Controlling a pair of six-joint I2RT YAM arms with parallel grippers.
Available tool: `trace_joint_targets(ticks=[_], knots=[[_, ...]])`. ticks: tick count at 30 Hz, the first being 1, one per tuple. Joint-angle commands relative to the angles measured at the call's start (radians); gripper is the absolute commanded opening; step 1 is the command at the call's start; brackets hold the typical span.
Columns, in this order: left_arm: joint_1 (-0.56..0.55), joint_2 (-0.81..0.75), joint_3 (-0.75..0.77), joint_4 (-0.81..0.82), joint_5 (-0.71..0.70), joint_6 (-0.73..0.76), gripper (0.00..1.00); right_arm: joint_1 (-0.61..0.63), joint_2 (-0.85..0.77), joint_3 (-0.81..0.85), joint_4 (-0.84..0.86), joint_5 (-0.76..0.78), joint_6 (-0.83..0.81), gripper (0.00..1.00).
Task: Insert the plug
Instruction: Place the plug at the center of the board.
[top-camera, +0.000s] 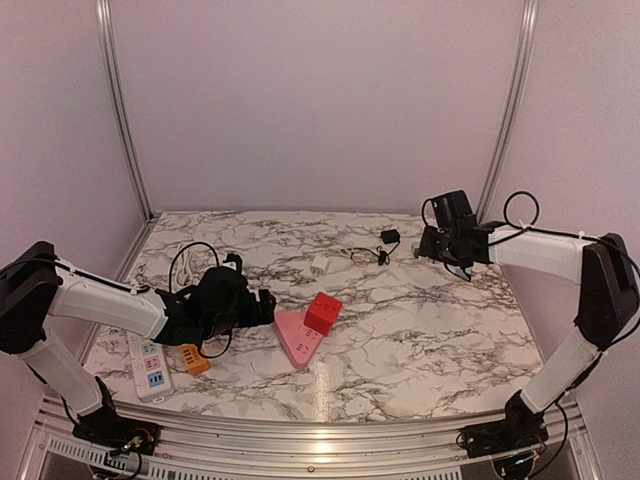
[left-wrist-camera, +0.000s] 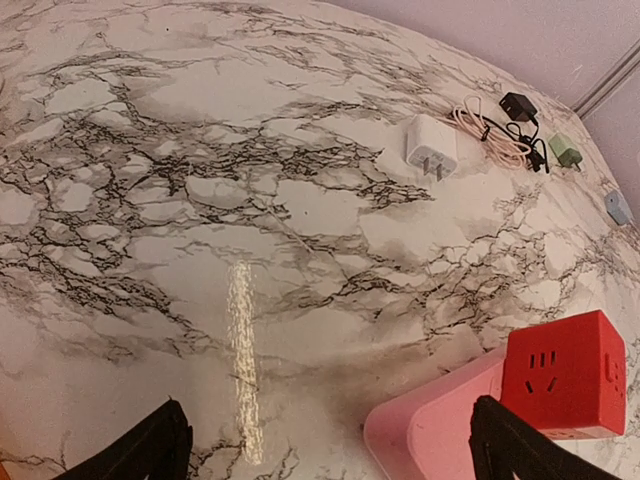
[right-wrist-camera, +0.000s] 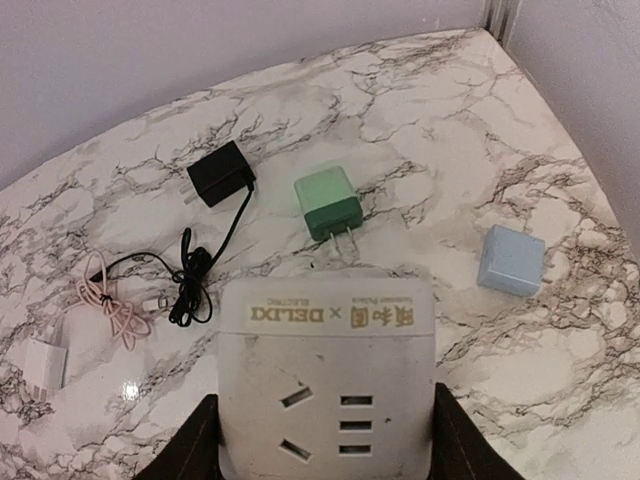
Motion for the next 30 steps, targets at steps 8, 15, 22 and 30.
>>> trace_joint_targets(ticks=[8, 15, 22, 30], knots=[[-0.008, -0.007, 0.033, 0.021, -0.016, 0.025, 0.99, 0.228, -0.152, -0.229, 0.04, 0.115, 0.121, 0.43], [-0.011, 0.003, 0.048, 0.022, -0.01, 0.028, 0.99, 0.303, -0.157, -0.307, 0.048, 0.138, 0.173, 0.44], [-0.011, 0.0, 0.051, 0.021, -0.011, 0.034, 0.99, 0.336, -0.16, -0.379, 0.086, 0.131, 0.218, 0.47], [-0.011, 0.006, 0.055, 0.021, -0.009, 0.033, 0.99, 0.347, -0.141, -0.41, 0.112, 0.128, 0.236, 0.49]])
